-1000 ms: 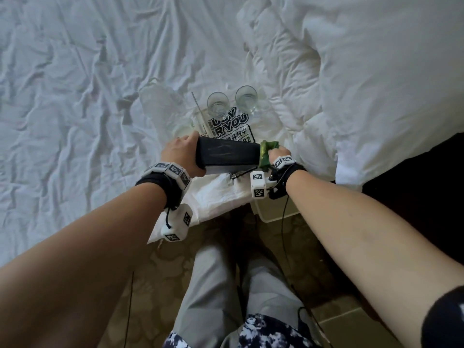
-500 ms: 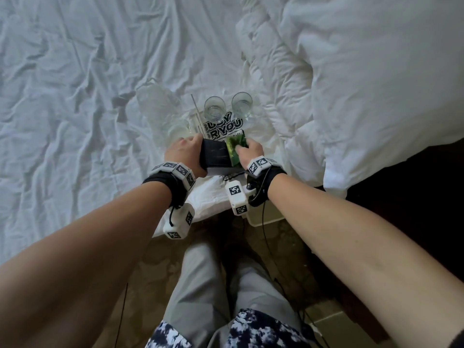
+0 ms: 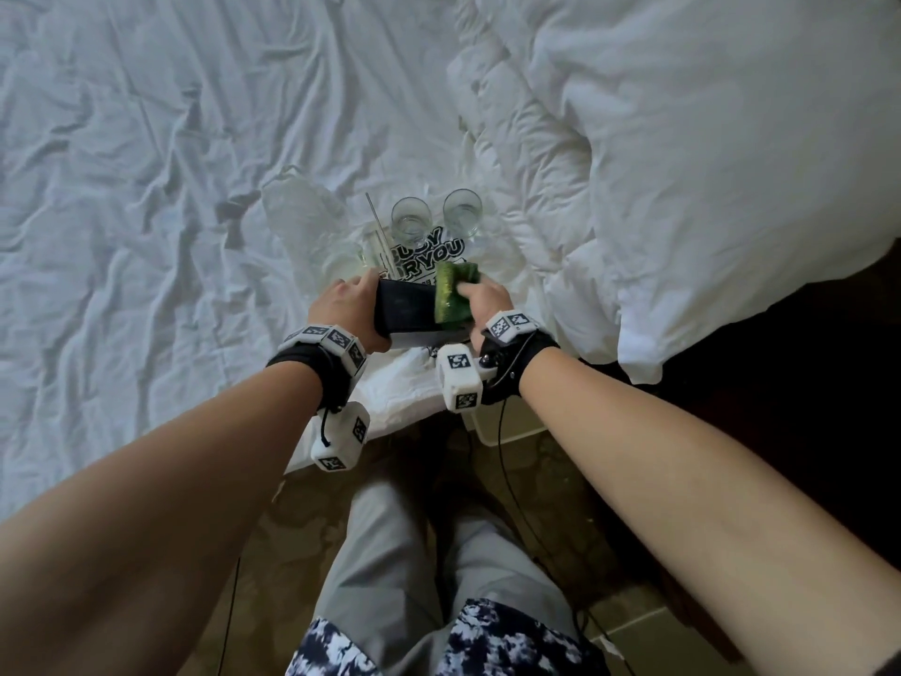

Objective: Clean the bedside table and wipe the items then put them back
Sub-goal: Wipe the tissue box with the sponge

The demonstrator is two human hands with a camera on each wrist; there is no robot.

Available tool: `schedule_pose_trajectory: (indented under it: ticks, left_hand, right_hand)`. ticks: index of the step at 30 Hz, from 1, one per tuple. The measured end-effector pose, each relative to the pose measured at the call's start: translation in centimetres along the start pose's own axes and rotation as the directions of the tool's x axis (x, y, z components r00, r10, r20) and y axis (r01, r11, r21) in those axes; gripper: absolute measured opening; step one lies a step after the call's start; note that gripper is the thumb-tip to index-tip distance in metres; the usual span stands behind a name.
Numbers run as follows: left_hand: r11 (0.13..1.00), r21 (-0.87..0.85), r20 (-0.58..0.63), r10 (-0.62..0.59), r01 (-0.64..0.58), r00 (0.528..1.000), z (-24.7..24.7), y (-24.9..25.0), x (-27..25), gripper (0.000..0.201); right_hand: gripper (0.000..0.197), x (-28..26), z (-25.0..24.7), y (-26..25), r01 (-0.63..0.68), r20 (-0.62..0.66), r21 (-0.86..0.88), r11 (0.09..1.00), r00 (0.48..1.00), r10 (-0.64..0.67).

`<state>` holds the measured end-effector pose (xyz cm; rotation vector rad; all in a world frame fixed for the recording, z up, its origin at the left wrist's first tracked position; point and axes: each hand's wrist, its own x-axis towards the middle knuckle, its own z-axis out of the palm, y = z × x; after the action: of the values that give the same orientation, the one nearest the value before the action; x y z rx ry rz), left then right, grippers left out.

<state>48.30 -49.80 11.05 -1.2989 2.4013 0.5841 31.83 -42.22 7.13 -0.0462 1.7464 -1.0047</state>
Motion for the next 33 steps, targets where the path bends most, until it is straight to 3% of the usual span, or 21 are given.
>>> schedule_pose_trajectory:
  ticks: [5,9,13,17,20,29,33]
  left_hand:
    - [1.000,-0.006,0.001,-0.004,0.004,1.000,0.3,-0.7,-0.2,0.065]
    - [1.000,0.002,0.002,0.006,-0.006,1.000,0.6,-0.6,0.1,0.066]
    - [0.999,0.041,-0.025,0.023,-0.022,0.999,0.6,0.0,0.7,0.063]
    - [0.996,0.078,-0.058,0.041,-0.036,0.997,0.8,0.9,1.0,0.059]
    - [0.996,0.085,-0.066,0.033,-0.027,0.997,0.8,1.4,1.1,0.060]
    - [0.998,0.058,-0.079,0.007,-0.003,0.997,0.9,1.7,0.6,0.060]
    - [1.000,0.009,-0.064,0.023,-0.023,0.998,0.4,1.1,0.3,0.065]
  right_hand:
    - [0.031,2.3,-2.5,0.3,-0.041,-0.071,-0.390,0.920,0.997,0.014]
    - [0.034,2.8,-1.5,0.7,-0.057,-0.038,-0.467,0.882,0.998,0.044]
    - [0.030,2.0,-0.5,0.3,0.016,0.014,-0.409,0.912,1.000,-0.011]
    - [0.046,3.5,0.6,1.6,0.030,0.043,-0.294,0.955,0.999,-0.018]
    - [0.023,5.6,1.1,3.2,0.047,0.071,-0.221,0.974,0.997,-0.032]
    - [0.027,-1.9,3.2,-0.6,0.110,0.131,-0.086,0.990,0.987,-0.098]
    - [0.019,-3.6,3.5,-1.9,0.053,0.168,0.059,0.997,0.984,-0.062]
